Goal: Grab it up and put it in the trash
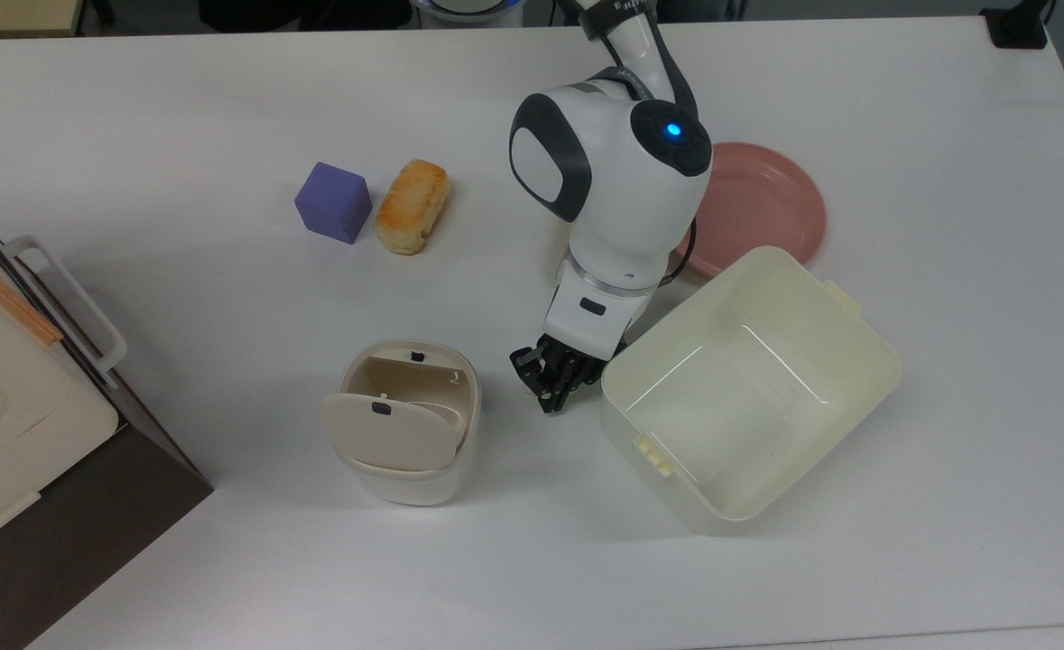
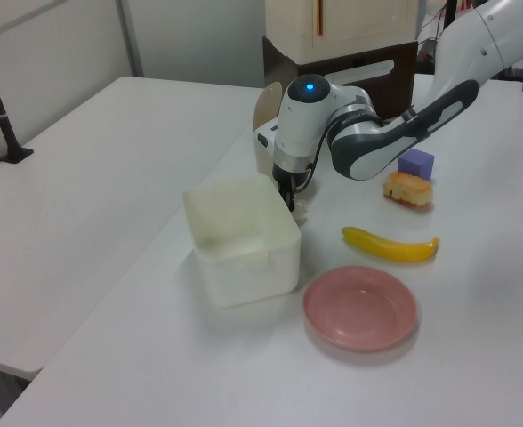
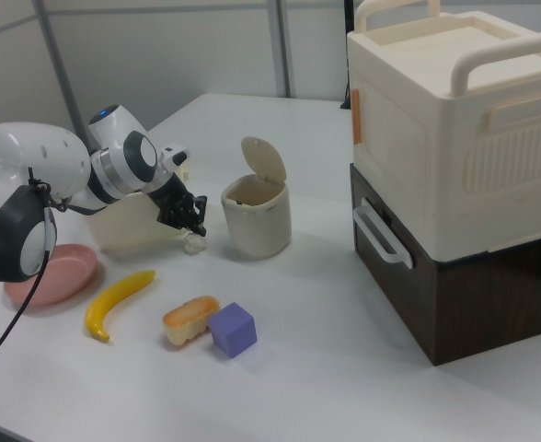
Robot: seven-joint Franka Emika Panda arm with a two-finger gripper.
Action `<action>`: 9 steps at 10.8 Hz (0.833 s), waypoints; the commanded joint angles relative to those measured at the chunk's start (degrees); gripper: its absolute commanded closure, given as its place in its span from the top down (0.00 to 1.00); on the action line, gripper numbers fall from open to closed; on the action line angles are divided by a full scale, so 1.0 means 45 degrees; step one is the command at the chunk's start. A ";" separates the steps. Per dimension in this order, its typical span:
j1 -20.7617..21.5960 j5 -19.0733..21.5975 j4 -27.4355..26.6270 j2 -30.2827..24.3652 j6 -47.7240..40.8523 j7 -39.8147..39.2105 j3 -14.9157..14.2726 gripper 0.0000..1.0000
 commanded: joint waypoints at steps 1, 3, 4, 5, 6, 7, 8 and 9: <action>0.0041 -0.0700 -0.0103 -0.0181 -0.0027 0.1238 -0.0062 0.67; 0.0041 -0.1108 -0.0395 -0.0337 -0.0047 0.1960 -0.0062 1.00; 0.0041 -0.1381 -0.0455 -0.0376 -0.0086 0.2467 -0.0062 1.00; 0.0060 -0.1655 -0.0687 -0.0396 -0.0086 0.2859 -0.0062 1.00; 0.0079 -0.1870 -0.0941 -0.0532 -0.0125 0.3404 -0.0062 1.00; 0.0099 -0.2201 -0.1446 -0.0707 -0.0125 0.4067 -0.0062 1.00; 0.0118 -0.2611 -0.1741 -0.0825 -0.0125 0.4847 -0.0043 1.00; 0.0138 -0.2769 -0.1976 -0.0884 -0.0145 0.5280 -0.0004 1.00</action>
